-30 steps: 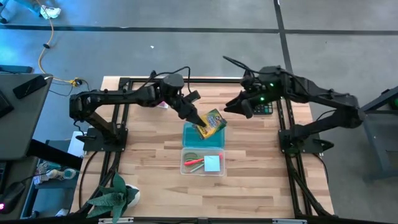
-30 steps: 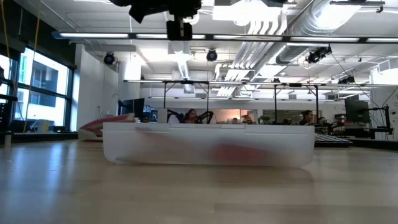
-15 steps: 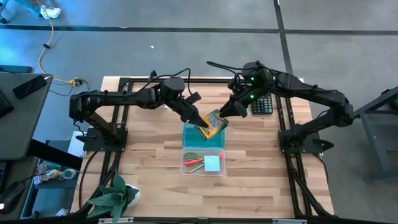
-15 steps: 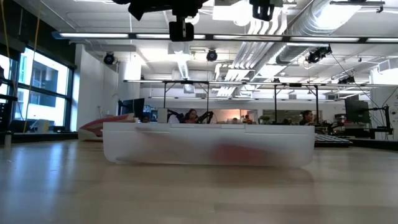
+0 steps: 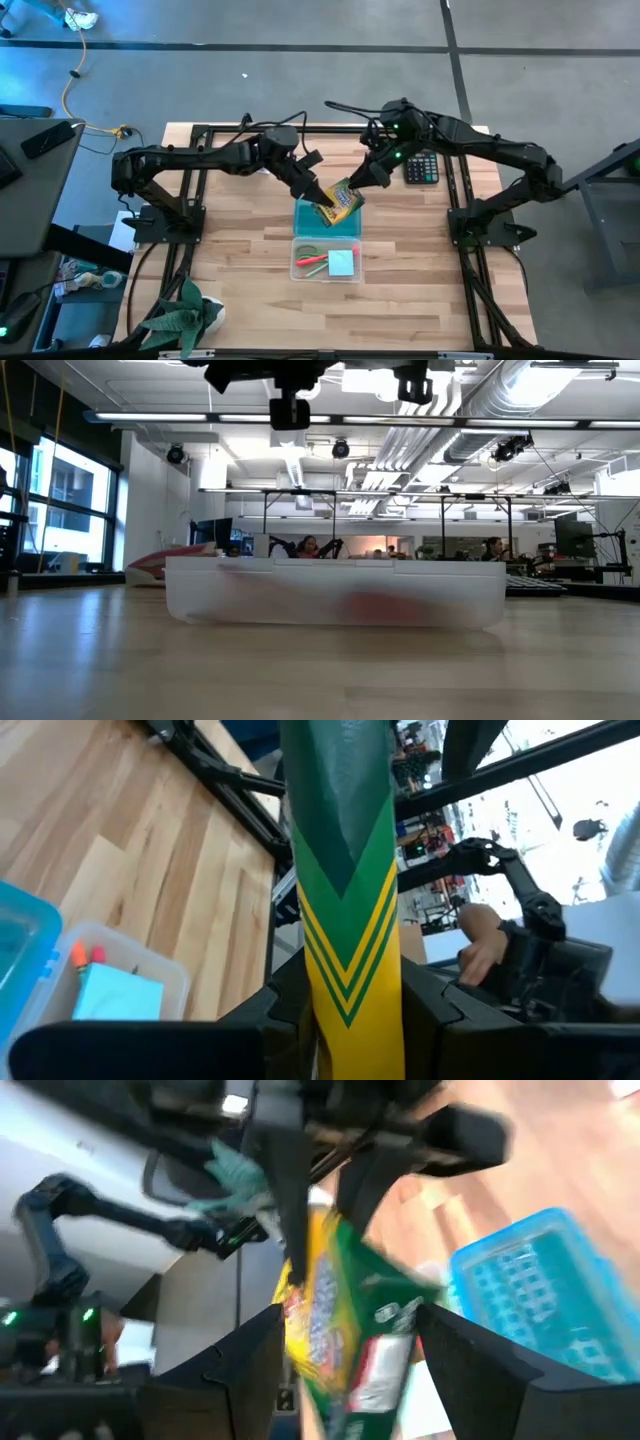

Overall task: Pack school essentials
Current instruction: Put the yellow crayon box into the supply box

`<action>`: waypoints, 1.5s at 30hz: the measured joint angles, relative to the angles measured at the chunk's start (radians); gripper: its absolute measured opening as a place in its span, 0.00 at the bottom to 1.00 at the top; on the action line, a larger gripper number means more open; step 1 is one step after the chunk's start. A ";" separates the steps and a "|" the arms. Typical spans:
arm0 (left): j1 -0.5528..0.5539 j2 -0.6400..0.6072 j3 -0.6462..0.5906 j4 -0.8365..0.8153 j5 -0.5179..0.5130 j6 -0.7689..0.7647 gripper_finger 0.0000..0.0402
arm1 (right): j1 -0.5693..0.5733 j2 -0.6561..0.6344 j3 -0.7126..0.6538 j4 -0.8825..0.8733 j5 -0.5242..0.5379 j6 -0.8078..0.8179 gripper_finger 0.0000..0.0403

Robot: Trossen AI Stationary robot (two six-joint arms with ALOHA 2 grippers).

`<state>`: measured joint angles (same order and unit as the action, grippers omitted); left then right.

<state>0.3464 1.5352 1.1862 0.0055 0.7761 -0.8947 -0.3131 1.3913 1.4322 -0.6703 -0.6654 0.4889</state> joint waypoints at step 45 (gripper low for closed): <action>0.000 0.000 0.001 -0.048 -0.046 0.114 0.19 | 0.091 0.070 -0.001 0.000 0.050 0.009 0.38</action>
<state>0.3466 1.5349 1.1873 -0.0424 0.7305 -0.7807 -0.2218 1.4611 1.4311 -0.6699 -0.6155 0.4976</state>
